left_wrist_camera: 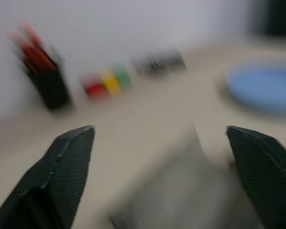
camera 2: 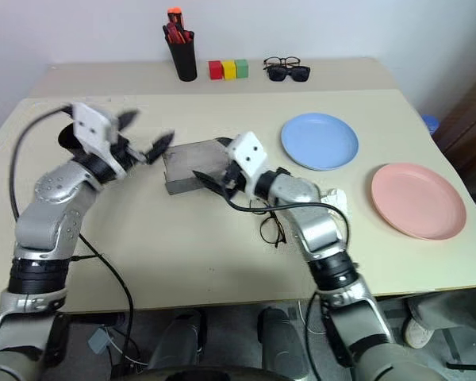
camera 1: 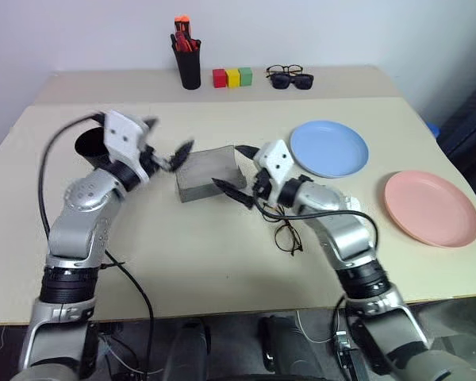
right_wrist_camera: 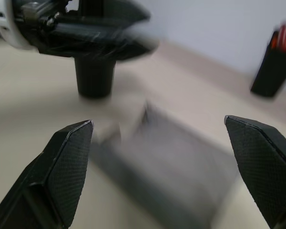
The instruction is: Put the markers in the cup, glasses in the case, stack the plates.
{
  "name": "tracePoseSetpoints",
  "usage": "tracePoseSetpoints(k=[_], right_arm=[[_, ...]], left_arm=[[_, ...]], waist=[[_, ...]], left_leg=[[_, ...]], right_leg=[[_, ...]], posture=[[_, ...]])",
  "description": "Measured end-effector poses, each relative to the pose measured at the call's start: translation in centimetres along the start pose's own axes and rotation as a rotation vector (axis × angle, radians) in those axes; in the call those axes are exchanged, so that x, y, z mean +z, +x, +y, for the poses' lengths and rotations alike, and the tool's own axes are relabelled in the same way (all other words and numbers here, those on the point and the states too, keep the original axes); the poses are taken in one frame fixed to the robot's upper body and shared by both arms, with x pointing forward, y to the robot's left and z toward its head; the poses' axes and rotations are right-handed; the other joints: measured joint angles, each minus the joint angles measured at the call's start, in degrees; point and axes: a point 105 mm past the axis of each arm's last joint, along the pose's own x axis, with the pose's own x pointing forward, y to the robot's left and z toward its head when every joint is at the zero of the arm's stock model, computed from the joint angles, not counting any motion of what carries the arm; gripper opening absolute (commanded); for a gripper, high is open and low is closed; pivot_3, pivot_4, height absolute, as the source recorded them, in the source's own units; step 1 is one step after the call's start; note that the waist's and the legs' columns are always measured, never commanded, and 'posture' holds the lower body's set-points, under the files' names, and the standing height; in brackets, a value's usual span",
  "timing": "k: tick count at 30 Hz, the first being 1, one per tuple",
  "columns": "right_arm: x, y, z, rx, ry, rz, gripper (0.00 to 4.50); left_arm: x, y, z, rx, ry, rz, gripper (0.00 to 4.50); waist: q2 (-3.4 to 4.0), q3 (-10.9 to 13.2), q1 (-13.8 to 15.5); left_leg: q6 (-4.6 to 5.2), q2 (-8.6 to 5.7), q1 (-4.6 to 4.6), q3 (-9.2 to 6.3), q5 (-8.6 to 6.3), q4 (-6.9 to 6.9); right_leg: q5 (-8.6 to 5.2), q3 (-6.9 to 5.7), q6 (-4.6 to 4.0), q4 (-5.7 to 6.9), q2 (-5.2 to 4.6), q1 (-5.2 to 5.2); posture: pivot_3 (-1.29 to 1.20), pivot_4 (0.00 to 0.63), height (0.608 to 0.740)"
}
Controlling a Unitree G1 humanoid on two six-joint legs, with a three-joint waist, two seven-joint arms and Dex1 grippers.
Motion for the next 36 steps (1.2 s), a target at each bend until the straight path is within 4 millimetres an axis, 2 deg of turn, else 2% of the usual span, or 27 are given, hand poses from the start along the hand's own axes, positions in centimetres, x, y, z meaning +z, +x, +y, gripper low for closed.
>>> tracePoseSetpoints(k=[3,6,7,9,12,15,16,19,22,27,31,36], right_arm=[[-1.1,-1.9,-0.6,0.037,-0.022,0.075,4.5],[-1.1,-3.0,-1.5,0.022,-0.034,0.09,4.5],[-1.2,-3.3,-1.6,0.021,-0.035,0.098,4.5],[-1.9,-3.9,-1.6,0.015,-0.025,0.12,4.5],[-2.5,-4.3,-1.4,0.014,-0.012,0.137,4.5],[-2.4,-4.3,-1.4,0.004,-0.019,0.133,4.5],[-2.3,-4.3,-1.4,0.001,-0.021,0.131,4.5],[-2.3,-4.3,-1.4,-0.01,-0.021,0.131,4.5],[-2.6,-4.4,-1.5,-0.019,-0.011,0.143,4.5],[-3.3,-5.6,-2.0,-0.024,0.003,0.231,4.5],[-4.0,-7.2,-2.0,-0.022,0.098,0.287,4.5],[-4.5,-8.6,-0.7,0.012,0.23,0.342,4.5]], left_arm=[[-3.2,0.6,-1.6,-0.111,-0.021,0.174,4.46],[-4.2,1.6,-2.2,-0.162,-0.037,0.235,4.46],[-4.3,1.8,-2.1,-0.167,-0.041,0.242,4.23],[-4.5,2.2,-2.0,-0.19,-0.062,0.254,3.59],[-4.8,2.3,-2.2,-0.232,-0.075,0.271,2.05],[-5.0,2.5,-2.6,-0.28,-0.063,0.284,0.46],[-5.0,2.5,-2.7,-0.292,-0.062,0.286,0.07],[-5.1,2.5,-3.0,-0.341,-0.038,0.297,0.07],[-4.9,1.8,-3.3,-0.423,0.072,0.294,0.07],[-4.5,-0.5,-4.8,-0.623,0.172,0.272,0.07],[-4.1,-1.9,-5.4,-0.719,0.197,0.284,1.32],[-3.9,-2.3,-5.7,-0.745,0.267,0.272,3.88]], waist=[[0.01,0.02,-0.44],[0.01,0.02,-0.78],[0.01,0.02,-0.81],[0.01,0.02,-0.8],[0.01,0.03,-0.78],[0.01,0.03,-0.72],[0.01,0.03,-0.71],[0.01,0.03,-0.66],[0.01,0.03,-0.75],[0.04,0.06,-0.65],[0.04,0.06,-0.48],[0.04,0.06,-0.49]], left_leg=[[0.01,0.0,-0.01,-0.01,0.0,0.02],[0.01,0.03,0.0,-0.02,0.0,0.01],[0.01,0.03,0.0,-0.03,0.0,0.01],[0.03,0.02,0.0,-0.02,0.0,0.01],[0.03,0.02,-0.01,-0.02,0.0,0.02],[0.02,0.02,-0.01,-0.02,0.0,0.03],[0.02,0.02,-0.01,-0.02,0.0,0.04],[0.02,0.01,-0.02,-0.02,0.0,0.04],[0.02,0.02,-0.02,-0.02,0.0,0.03],[0.03,0.02,-0.04,0.0,0.0,0.04],[0.03,0.02,-0.04,0.0,-0.01,0.05],[0.05,0.02,-0.05,0.0,-0.02,0.06]], right_leg=[[0.0,0.0,0.0,0.0,0.0,0.0],[-0.01,-0.01,-0.01,0.01,0.05,0.0],[-0.01,-0.01,-0.01,0.01,0.06,0.0],[-0.01,0.0,-0.01,0.0,0.04,0.0],[-0.01,0.0,0.0,0.0,0.03,0.0],[-0.01,0.0,0.0,0.0,0.03,0.0],[-0.01,0.0,0.0,0.0,0.03,0.0],[-0.01,0.0,0.0,0.0,0.02,0.0],[-0.01,0.01,0.0,0.0,0.03,0.0],[-0.02,0.01,-0.01,-0.01,0.0,-0.01],[-0.02,0.01,-0.01,-0.01,0.0,0.0],[-0.02,0.01,-0.01,-0.01,0.01,0.0]], posture=[[0.0,0.15,0.74],[0.0,0.15,0.74],[0.0,0.15,0.74],[0.0,0.15,0.74],[0.0,0.15,0.74],[0.0,0.15,0.74],[0.0,0.15,0.74],[0.0,0.15,0.74],[0.0,0.15,0.74],[0.0,0.15,0.74],[0.0,0.15,0.74],[0.0,0.15,0.74]])
